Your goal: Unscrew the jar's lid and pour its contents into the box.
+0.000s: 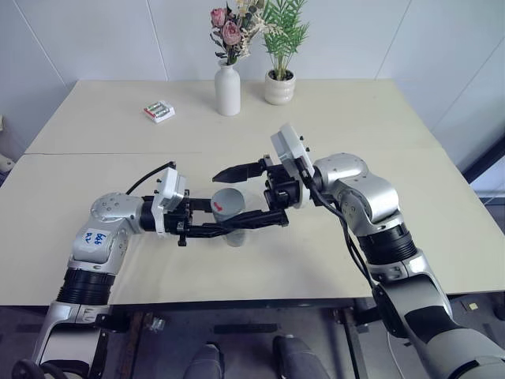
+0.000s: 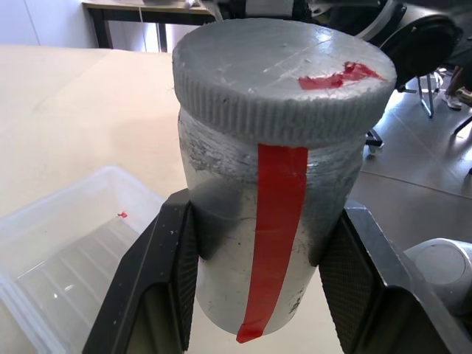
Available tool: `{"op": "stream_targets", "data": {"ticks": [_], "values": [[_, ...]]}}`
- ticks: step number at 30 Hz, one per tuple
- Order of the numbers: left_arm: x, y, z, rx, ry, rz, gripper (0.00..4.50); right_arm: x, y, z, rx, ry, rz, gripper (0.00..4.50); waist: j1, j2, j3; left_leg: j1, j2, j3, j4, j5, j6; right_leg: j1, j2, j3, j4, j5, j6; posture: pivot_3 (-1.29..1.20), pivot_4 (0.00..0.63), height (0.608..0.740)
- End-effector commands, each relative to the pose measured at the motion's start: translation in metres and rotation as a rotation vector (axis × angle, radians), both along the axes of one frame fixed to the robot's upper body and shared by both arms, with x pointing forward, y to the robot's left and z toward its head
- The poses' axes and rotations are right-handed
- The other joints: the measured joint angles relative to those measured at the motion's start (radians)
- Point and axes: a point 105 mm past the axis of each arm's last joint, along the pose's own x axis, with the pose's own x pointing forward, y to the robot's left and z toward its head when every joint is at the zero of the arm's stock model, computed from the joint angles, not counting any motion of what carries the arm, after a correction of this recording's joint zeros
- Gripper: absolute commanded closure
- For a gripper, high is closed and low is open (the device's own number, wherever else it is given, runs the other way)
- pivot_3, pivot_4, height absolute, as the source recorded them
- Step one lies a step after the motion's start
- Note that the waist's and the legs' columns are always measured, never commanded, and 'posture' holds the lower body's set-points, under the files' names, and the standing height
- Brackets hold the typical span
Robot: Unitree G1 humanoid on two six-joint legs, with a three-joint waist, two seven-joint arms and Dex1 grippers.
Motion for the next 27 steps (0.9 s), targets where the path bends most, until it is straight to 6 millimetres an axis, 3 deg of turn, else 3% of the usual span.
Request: {"op": "stream_targets", "data": {"ticks": [1,15,27], "values": [[-0.003,0.006,0.006,-0.005,-0.025,0.016,2.58,-0.001,-0.002,0.018,0.054,-0.071,-0.017,0.03,-0.001,0.0,0.0,0.0,0.0,0.0,0.0,0.0,0.0,0.0,0.0,0.0,0.0,0.0,0.0,0.0,0.15,0.74],[-0.003,0.001,0.004,-0.012,-0.017,0.01,2.58,-0.007,0.032,-0.011,-0.022,-0.053,-0.086,0.03,0.001,0.0,0.0,0.0,0.0,0.0,0.0,0.0,0.0,0.0,0.0,0.0,0.0,0.0,0.0,0.0,0.15,0.74],[-0.003,-0.001,0.005,-0.015,-0.018,0.007,2.58,0.013,0.03,-0.01,-0.012,-0.038,-0.194,0.03,0.0,0.0,0.0,0.0,0.0,0.0,0.0,0.0,0.0,0.0,0.0,0.0,0.0,0.0,0.0,0.0,0.15,0.74]]}}
